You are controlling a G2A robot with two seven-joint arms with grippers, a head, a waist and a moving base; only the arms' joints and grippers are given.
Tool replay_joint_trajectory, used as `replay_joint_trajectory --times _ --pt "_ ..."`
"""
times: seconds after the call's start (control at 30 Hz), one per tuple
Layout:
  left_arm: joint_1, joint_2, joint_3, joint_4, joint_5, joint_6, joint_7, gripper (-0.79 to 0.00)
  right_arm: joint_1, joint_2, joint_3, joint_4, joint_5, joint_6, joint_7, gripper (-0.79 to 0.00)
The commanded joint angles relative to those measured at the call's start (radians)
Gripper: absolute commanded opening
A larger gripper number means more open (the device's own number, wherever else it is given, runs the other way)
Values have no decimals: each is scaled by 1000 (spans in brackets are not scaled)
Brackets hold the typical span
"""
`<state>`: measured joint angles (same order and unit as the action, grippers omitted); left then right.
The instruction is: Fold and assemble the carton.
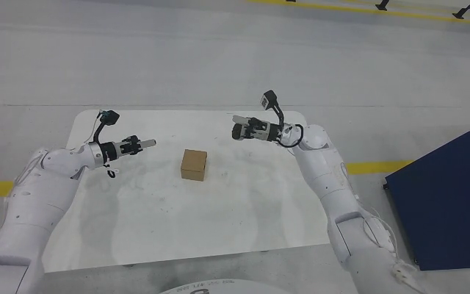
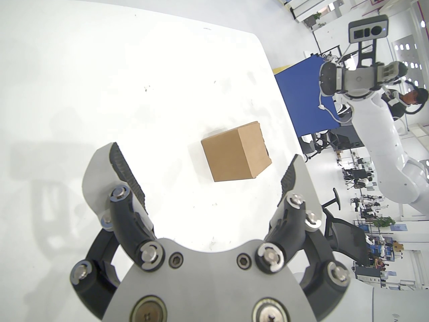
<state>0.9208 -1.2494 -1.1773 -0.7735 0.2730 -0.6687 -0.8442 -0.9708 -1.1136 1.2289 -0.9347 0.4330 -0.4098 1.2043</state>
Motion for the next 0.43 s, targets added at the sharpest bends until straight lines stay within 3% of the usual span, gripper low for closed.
replay_joint_trajectory --times 0.0,0.13,0.4 --pt "0 0 0 0 0 0 0 -1 0 0 0 0 0 0 0 -75" --pt "0 0 0 0 0 0 0 0 0 0 0 0 0 0 0 -9" --pt "0 0 0 0 0 0 0 0 0 0 0 0 0 0 0 0"
